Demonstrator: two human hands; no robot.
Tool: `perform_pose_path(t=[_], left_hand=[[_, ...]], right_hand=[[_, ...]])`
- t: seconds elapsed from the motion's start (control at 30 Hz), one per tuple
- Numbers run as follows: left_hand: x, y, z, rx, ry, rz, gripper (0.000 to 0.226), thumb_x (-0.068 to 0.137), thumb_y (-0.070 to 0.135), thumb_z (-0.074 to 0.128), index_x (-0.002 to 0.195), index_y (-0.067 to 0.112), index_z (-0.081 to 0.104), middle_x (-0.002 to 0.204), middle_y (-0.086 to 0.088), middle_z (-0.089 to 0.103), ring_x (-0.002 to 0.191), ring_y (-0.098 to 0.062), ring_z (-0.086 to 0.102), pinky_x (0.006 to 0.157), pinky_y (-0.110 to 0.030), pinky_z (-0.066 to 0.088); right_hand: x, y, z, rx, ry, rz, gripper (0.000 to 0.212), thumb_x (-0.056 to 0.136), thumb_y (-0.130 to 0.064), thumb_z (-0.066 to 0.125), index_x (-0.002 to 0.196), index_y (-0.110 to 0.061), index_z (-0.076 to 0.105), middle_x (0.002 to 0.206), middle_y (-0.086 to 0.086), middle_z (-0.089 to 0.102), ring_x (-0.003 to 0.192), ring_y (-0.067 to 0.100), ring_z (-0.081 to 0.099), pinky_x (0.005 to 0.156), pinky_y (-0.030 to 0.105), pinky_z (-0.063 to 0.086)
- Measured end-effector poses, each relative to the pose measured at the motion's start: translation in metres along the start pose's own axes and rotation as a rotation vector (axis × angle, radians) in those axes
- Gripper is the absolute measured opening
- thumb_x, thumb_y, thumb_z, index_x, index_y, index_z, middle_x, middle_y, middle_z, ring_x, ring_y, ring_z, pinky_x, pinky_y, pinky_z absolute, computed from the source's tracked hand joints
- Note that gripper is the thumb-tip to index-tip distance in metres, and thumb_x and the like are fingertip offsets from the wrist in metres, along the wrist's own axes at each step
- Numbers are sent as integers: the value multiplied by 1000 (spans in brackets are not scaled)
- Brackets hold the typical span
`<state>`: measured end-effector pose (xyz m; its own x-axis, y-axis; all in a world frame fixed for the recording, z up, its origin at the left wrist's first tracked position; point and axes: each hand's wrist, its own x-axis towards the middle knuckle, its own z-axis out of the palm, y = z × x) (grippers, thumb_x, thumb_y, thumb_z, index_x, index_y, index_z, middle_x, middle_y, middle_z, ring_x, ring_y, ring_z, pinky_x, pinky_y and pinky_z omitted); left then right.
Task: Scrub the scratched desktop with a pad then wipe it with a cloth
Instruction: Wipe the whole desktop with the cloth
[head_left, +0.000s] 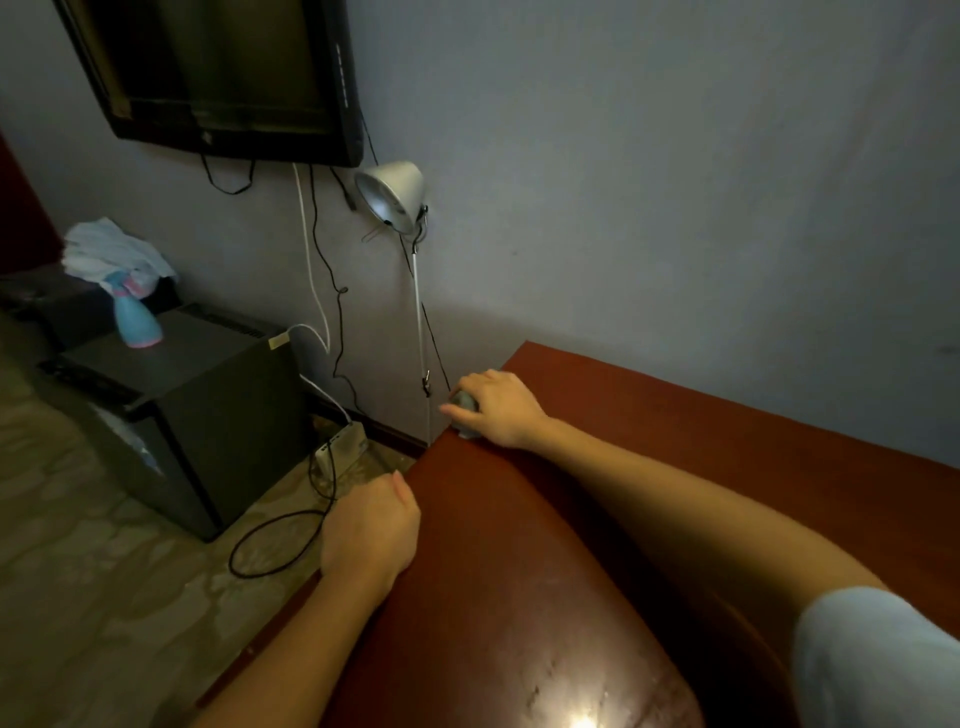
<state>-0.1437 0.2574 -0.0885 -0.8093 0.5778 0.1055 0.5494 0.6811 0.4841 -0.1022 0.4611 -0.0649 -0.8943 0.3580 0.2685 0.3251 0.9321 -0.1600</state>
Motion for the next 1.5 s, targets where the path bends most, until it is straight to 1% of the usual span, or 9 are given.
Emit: perform_pose_path(t=[0.17,0.27,0.4,0.67,0.77,1.0,1.13,1.33,1.5], left_hand=[[-2,-3,-1,-11,10,40,50,103,32,22,73,16,59,65,-1,57,60,-17,56,63,-35,51],[-3,-1,-3,4,34,50,50,103,31,21,74,16,59,67,-1,58,61,-16,57,58,-31,46],[-4,1,-4,13,25,35,52,103,31,22,73,14,61,69,-3,61,64,-20,60,61,-33,48],[-5,4,-7,70,25,13,50,102,31,23,89,12,67,90,-10,69,83,-27,64,75,-36,51],[-2,2,-5,38,2,10,52,103,32,22,79,13,64,77,-8,66,68,-23,61,70,-36,53],[-2,0,-5,36,1,43,49,103,30,21,72,16,56,66,-1,56,63,-18,56,63,-32,48],[-4,1,-6,41,0,50,49,103,30,22,71,17,57,66,-2,58,61,-16,56,61,-32,47],[-2,1,-6,45,-16,26,48,103,32,22,76,18,58,68,-2,59,63,-16,57,64,-33,49],[-1,-3,-4,14,-26,28,51,104,32,21,72,16,58,63,-2,57,58,-16,55,62,-33,50]], right_hand=[[37,92,-3,102,11,341,35,97,-36,44,118,-12,59,114,11,66,105,30,61,88,36,48],[36,113,-4,27,-63,366,35,99,-28,39,127,-9,49,132,15,54,120,32,50,100,39,38],[10,64,-8,13,-177,123,50,102,-24,35,149,-11,26,158,6,21,146,18,16,117,31,8],[-59,-36,1,216,-258,-405,54,99,-22,39,150,-11,24,158,2,19,146,11,10,117,26,1],[-33,19,-12,140,-240,-257,51,101,-28,39,148,-14,29,159,8,15,145,15,6,117,26,2],[4,123,-22,36,-75,273,43,99,-29,45,142,-19,44,122,16,40,120,33,38,103,32,32],[-14,76,-24,42,-170,61,49,99,-20,43,147,-16,34,154,6,30,139,20,31,114,26,20],[-76,6,-23,191,-330,-471,67,82,-13,37,149,-14,28,155,-6,17,145,8,14,120,26,6],[-33,83,-42,20,-243,-9,72,80,-31,26,152,-23,18,159,-2,12,143,7,12,112,20,11]])
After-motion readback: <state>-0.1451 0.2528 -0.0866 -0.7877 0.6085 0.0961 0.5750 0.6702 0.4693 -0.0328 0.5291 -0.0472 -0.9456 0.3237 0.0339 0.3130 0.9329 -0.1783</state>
